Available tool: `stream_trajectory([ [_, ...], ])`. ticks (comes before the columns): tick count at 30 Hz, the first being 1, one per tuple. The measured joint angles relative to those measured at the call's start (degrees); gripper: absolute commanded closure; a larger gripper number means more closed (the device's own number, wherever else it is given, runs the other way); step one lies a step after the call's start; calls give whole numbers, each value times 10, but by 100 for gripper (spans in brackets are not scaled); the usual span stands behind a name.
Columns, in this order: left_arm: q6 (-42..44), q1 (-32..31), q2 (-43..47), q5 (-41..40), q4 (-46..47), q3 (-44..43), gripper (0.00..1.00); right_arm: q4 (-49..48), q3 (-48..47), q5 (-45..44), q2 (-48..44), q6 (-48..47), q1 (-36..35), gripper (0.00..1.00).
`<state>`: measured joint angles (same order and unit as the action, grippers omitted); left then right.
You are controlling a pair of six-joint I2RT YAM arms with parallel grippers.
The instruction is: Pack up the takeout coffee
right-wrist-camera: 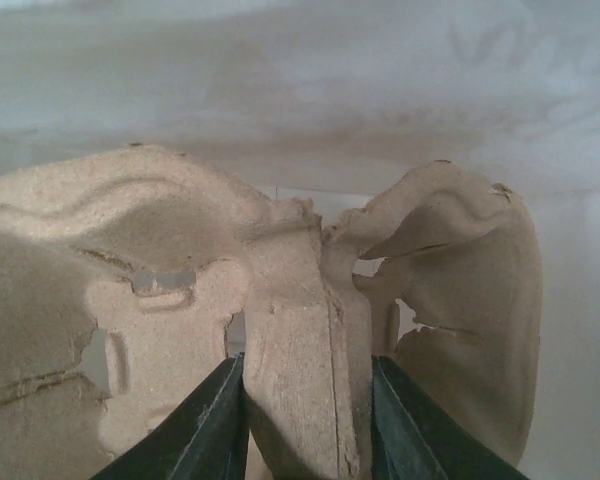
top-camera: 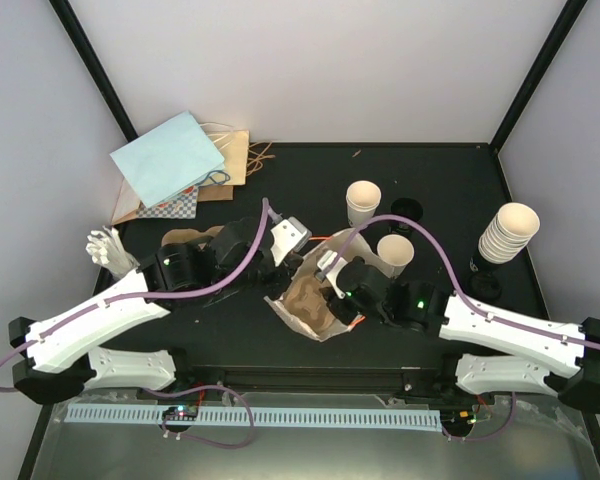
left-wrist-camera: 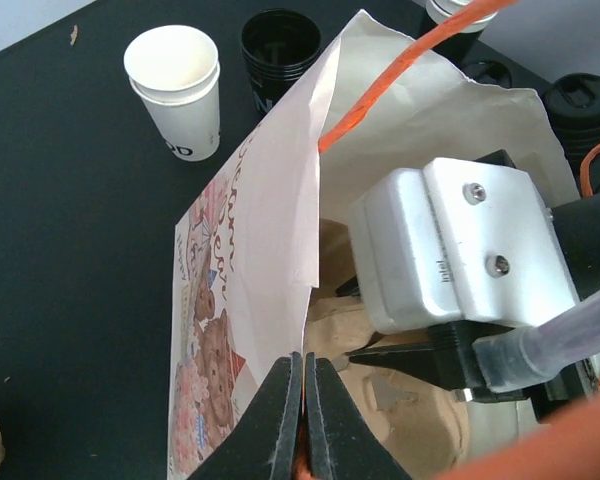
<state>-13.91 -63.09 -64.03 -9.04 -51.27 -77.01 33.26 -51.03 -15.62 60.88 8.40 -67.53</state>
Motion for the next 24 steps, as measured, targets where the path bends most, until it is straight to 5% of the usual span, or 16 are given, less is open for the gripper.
stream_trajectory([
  [10, 28, 0, -24, -3, -4, -28, 98, 55, -97, -20, 57, 49, 0, 67],
  [24, 43, 0, -30, -45, -14, -45, 99, 60, -91, -32, 79, 124, 0, 69],
])
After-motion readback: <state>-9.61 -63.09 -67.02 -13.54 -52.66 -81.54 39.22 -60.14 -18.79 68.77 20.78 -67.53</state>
